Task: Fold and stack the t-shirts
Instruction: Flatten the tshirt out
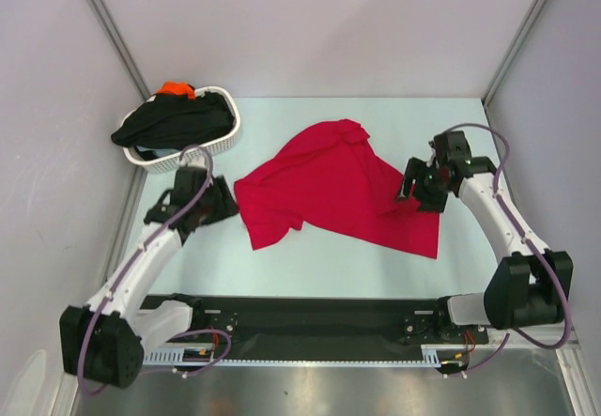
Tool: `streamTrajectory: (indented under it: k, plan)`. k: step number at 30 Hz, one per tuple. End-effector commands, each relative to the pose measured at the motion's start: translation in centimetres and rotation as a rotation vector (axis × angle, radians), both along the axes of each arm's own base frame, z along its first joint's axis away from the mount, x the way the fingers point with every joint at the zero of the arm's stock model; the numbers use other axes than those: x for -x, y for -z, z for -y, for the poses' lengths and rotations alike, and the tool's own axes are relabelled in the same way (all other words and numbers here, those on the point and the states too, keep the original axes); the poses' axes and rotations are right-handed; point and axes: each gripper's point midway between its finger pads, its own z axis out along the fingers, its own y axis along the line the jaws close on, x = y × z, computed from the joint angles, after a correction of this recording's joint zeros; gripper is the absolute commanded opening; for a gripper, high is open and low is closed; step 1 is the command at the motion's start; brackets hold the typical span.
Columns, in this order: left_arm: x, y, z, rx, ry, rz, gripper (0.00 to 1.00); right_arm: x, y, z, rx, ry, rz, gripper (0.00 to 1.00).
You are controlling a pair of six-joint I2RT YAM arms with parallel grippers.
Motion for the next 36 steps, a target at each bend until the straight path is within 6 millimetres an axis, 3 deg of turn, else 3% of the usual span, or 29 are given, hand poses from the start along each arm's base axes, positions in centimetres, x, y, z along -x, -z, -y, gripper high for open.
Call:
streamTrajectory:
  k: [1, 5, 13, 15, 19, 22, 36]
  plan:
    - [4.2, 4.0, 2.8, 0.218, -0.047, -0.117, 0.58, 2.5, -0.2, -1.9, -0.142, 0.027, -0.034, 0.7]
    - [5.2, 6.0, 3.3, 0.247, -0.102, -0.154, 0.5, 4.4, -0.5, -2.5, -0.197, 0.044, -0.023, 0.68]
    - [3.3, 7.7, 3.1, 0.125, -0.051, -0.228, 0.42, 7.2, 1.6, -1.1, -0.135, 0.16, -0.157, 0.68]
    - [3.6, 8.9, 3.2, 0.112, -0.054, -0.293, 0.35, 7.7, 1.5, -0.6, -0.114, 0.202, -0.16, 0.67]
    - [4.2, 9.6, 3.8, 0.057, -0.035, -0.347, 0.41, 7.6, 1.7, 1.4, -0.028, 0.313, -0.141, 0.64]
    - [4.5, 10.2, 3.9, 0.041, -0.028, -0.37, 0.45, 7.8, 2.5, 1.6, -0.017, 0.353, -0.185, 0.63]
    - [5.2, 12.3, 4.7, -0.031, -0.015, -0.455, 0.45, 9.6, 3.2, 2.8, 0.042, 0.439, -0.23, 0.62]
